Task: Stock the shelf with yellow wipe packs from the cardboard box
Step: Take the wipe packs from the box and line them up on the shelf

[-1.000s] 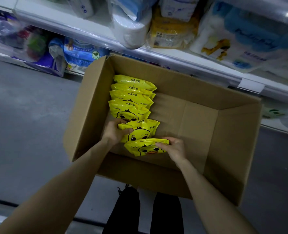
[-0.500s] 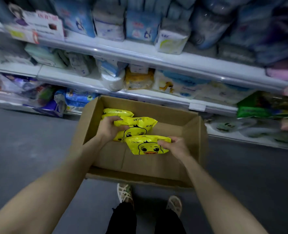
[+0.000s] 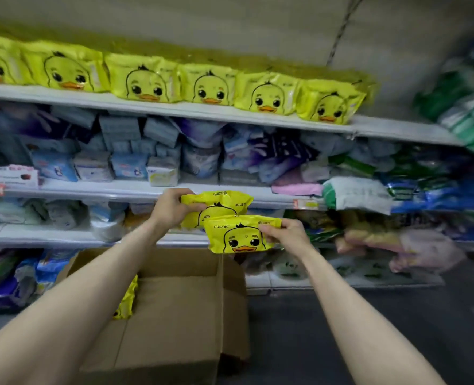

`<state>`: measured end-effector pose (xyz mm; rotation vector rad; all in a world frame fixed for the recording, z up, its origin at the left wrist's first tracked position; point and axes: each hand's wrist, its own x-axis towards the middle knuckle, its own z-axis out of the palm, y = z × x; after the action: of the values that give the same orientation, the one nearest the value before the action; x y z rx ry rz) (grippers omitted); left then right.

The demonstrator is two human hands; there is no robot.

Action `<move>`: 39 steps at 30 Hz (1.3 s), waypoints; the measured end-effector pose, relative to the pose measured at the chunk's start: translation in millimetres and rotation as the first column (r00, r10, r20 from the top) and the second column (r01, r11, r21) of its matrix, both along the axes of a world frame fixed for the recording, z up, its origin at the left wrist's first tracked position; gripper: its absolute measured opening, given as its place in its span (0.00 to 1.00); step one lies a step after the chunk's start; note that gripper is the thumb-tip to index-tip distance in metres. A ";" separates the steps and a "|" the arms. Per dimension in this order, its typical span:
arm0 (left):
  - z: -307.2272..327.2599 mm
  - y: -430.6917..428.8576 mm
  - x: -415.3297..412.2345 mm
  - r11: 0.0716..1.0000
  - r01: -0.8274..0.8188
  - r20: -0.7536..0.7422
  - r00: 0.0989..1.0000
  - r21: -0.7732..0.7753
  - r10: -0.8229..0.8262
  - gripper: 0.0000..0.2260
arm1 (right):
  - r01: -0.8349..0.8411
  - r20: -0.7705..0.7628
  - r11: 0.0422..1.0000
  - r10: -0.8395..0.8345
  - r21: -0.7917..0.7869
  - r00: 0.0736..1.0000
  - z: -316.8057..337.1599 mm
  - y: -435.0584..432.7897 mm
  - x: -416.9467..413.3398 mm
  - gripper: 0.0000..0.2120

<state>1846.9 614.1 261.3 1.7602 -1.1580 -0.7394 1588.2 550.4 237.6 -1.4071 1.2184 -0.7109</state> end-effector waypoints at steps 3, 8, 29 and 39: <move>40.3 -20.1 -54.2 0.997 0.036 0.044 0.998 -0.068 -0.033 0.10 | 0.004 0.024 0.996 -0.002 -0.084 1.000 35.4 -16.4 -54.1 0.05; 99.7 -49.0 -133.8 0.985 0.062 0.056 0.997 -0.159 -0.053 0.08 | 0.060 0.027 0.987 -0.056 -0.151 0.998 85.7 -44.3 -140.2 0.05; 211.5 -276.3 -291.1 0.939 0.231 0.227 0.958 -0.255 -0.174 0.27 | 0.268 0.192 0.907 -0.214 -0.324 0.958 180.7 -228.8 -289.3 0.03; 239.8 -440.0 -305.4 0.950 0.258 0.299 0.934 -0.177 -0.197 0.15 | 0.277 0.174 0.871 -0.224 -0.406 0.959 209.0 -377.7 -293.2 0.03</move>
<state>1541.4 174.1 501.2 1.5969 -1.5934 -0.4860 1295.0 172.7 446.6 -1.5423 1.2066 -1.2915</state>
